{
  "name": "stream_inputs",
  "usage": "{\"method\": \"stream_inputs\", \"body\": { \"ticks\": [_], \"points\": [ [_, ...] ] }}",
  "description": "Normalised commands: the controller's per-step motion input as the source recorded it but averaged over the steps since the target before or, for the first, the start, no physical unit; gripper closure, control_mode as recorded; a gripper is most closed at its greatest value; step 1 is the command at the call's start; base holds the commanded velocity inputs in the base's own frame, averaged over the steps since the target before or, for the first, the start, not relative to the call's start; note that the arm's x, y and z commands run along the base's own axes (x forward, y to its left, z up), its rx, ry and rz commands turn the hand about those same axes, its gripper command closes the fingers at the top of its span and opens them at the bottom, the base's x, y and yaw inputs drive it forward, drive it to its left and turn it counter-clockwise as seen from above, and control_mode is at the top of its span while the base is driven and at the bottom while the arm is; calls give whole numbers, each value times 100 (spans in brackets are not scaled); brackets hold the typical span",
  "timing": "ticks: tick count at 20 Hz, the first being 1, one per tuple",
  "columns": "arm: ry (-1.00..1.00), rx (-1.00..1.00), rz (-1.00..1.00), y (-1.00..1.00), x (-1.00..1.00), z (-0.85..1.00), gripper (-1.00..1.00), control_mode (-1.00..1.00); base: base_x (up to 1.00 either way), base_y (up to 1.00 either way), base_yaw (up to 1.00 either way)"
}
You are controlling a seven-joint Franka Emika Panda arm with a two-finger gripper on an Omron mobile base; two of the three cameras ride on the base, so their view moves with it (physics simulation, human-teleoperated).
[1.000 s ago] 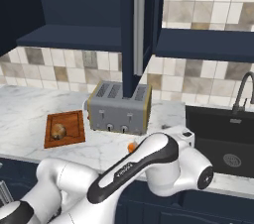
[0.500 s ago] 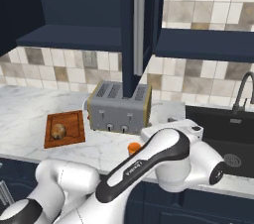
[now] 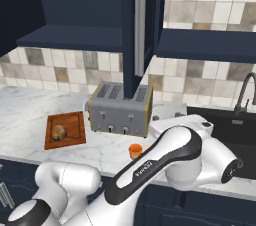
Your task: Pick the bread, place it on the cutting board, pick the jam, place it on the counter, and close the cabinet.
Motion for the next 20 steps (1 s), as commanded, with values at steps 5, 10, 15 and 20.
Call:
{"method": "stream_inputs", "body": {
  "ticks": [5,10,15,20],
  "points": [
    [-7,3,0,-8,0,20,-100,-100,0,0,0],
    [-6,2,0,-2,0,20,-100,-100,0,0,0],
    [-4,3,0,0,0,18,-100,-100,0,0,0],
    [-4,3,0,0,0,20,-100,-100,0,0,0]
  ]
}}
